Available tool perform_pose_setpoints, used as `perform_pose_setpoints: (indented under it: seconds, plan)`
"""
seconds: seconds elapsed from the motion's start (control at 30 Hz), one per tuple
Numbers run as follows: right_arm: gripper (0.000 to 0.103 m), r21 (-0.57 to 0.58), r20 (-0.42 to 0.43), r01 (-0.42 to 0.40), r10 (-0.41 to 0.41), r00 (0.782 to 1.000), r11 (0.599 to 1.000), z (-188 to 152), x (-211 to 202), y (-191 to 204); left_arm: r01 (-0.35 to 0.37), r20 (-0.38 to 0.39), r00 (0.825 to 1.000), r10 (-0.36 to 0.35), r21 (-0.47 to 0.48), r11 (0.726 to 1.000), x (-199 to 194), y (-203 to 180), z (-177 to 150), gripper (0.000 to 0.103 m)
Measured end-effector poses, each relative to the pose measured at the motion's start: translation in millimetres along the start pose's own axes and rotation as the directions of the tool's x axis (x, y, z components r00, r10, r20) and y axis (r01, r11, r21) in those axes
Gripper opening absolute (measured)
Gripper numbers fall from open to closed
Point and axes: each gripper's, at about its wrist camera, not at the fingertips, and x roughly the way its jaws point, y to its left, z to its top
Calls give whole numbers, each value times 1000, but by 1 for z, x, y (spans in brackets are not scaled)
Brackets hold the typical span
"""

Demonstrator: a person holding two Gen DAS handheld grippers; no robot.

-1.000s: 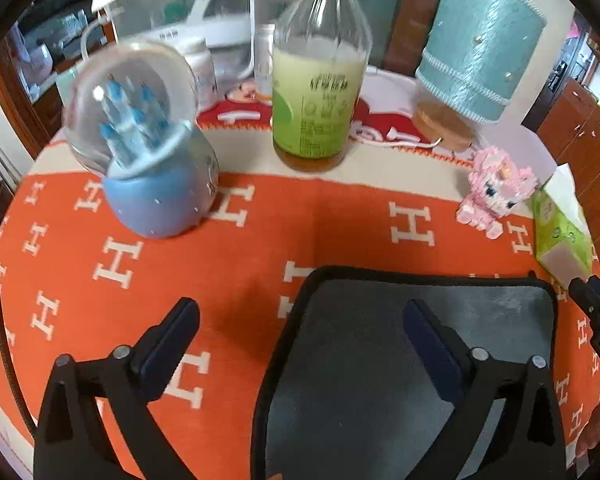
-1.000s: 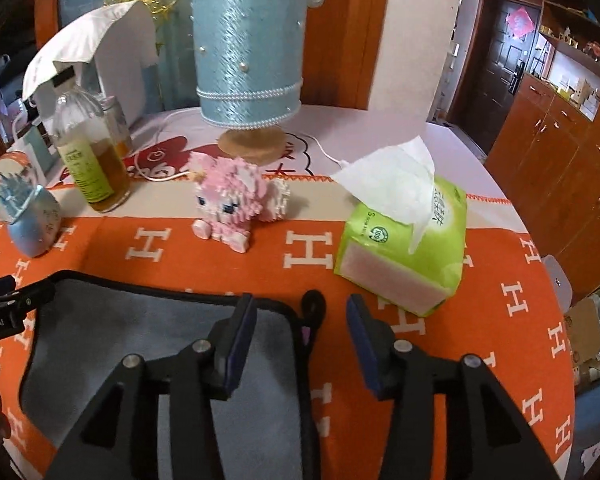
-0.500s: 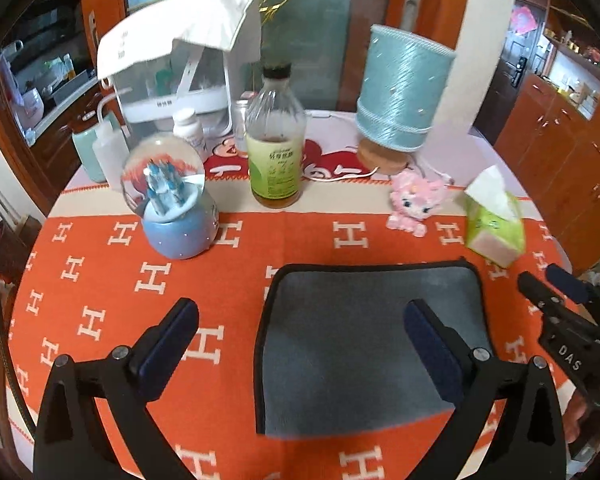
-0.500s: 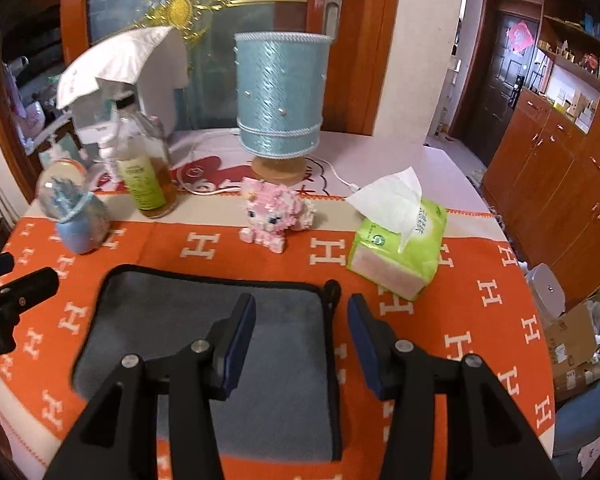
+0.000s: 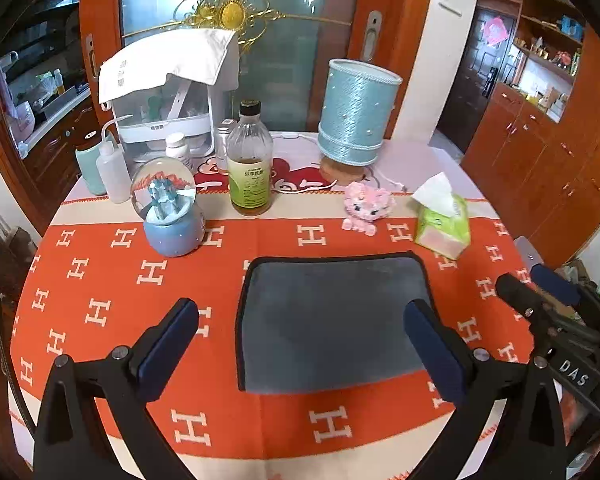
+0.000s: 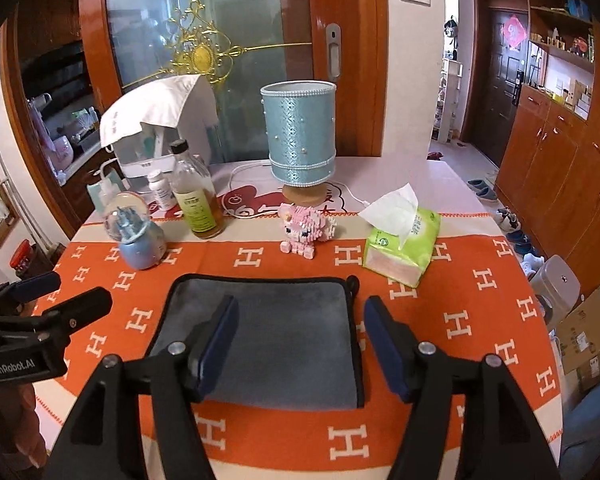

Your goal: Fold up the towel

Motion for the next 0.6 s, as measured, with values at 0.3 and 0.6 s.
perform_pose_setpoints:
  seconds: [0.3, 0.6]
  plan:
    - [65, -13, 3, -21, 21, 1000, 1000, -32, -34, 4, -55, 94, 994, 51, 42, 998, -60, -18, -39, 102]
    - [65, -61, 44, 2, 0, 999, 998, -68, -75, 12, -82, 130, 988, 77, 37, 996, -92, -28, -82, 102]
